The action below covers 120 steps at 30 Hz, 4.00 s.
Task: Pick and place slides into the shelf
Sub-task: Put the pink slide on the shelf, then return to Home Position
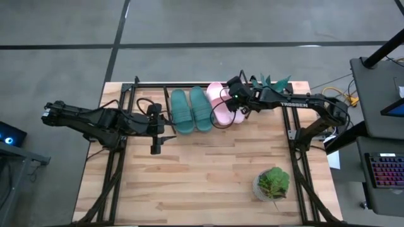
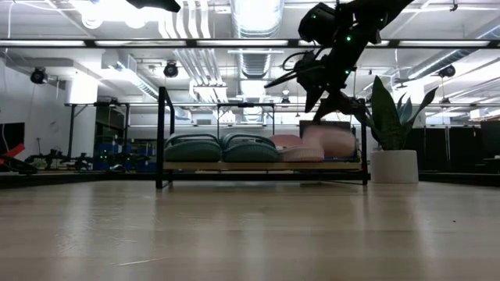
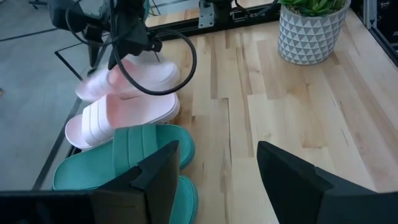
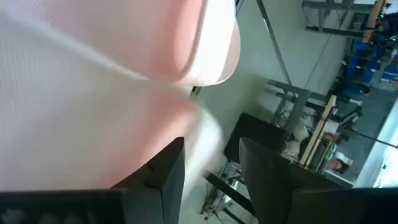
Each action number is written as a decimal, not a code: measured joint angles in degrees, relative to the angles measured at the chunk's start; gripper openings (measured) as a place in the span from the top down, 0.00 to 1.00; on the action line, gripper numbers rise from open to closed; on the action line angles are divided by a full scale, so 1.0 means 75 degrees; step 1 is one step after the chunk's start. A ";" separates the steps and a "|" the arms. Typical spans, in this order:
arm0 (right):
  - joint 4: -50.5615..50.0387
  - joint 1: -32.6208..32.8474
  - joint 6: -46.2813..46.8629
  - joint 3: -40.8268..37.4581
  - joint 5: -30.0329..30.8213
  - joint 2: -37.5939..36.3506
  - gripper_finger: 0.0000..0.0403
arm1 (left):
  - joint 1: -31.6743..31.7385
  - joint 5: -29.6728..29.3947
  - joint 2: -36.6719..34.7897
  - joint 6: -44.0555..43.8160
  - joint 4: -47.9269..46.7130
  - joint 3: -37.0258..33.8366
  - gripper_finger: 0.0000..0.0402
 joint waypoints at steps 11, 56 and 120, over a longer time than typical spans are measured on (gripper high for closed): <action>0.0182 0.0099 0.0248 0.0003 -0.0004 -0.0096 0.68 | 0.0000 0.0001 0.0000 -0.0001 -0.0003 0.0000 0.50; -0.2352 0.3398 0.7603 -0.0661 0.1065 0.0440 0.37 | 0.0000 0.0011 0.0041 0.0201 -0.0082 -0.0001 0.50; -0.2576 0.3453 0.9540 -0.0726 0.1863 -0.2714 0.49 | -0.0052 0.1074 -0.1375 0.1842 0.3168 -0.1784 0.91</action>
